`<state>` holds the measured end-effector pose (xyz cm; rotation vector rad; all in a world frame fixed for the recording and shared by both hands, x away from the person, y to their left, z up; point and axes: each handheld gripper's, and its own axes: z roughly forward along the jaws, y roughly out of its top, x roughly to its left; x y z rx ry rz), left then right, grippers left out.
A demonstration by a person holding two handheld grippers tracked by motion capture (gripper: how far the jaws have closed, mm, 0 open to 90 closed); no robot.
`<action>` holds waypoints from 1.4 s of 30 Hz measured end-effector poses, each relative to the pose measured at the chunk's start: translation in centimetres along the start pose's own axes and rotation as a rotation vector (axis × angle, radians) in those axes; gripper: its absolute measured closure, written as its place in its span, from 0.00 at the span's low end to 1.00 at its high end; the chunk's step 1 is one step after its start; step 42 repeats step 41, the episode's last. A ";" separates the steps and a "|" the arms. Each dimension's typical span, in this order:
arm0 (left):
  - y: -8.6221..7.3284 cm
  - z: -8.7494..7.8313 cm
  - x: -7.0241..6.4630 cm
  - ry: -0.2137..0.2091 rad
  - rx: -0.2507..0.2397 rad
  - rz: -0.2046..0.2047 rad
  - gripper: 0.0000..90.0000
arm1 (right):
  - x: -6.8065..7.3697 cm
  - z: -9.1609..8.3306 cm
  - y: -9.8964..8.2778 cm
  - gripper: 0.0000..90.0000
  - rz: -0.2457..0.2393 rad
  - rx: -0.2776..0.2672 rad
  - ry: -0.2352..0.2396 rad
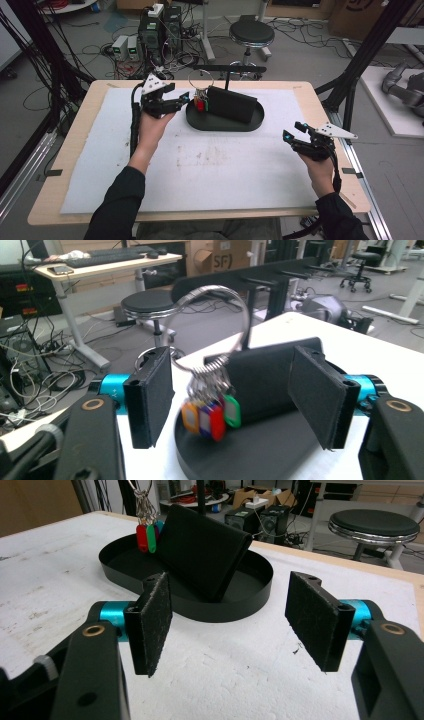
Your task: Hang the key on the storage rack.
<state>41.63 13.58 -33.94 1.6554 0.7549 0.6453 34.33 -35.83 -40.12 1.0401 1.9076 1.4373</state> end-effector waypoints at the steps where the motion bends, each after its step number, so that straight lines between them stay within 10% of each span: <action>1: -0.3 -0.7 -0.3 -0.004 -0.002 0.008 0.37 | 0.0 0.0 0.0 0.40 0.000 0.001 -0.001; 19: -7.3 -9.0 -1.2 0.011 0.042 0.005 0.31 | -0.3 0.1 -0.1 0.36 0.013 0.019 0.004; 31: -8.9 -10.4 0.7 0.067 0.035 -0.050 0.27 | -0.7 0.2 -0.3 0.33 0.017 0.053 0.000; 42: -9.2 -9.8 0.5 0.069 0.072 -0.016 0.26 | -1.1 0.1 -0.5 0.29 0.029 0.062 -0.005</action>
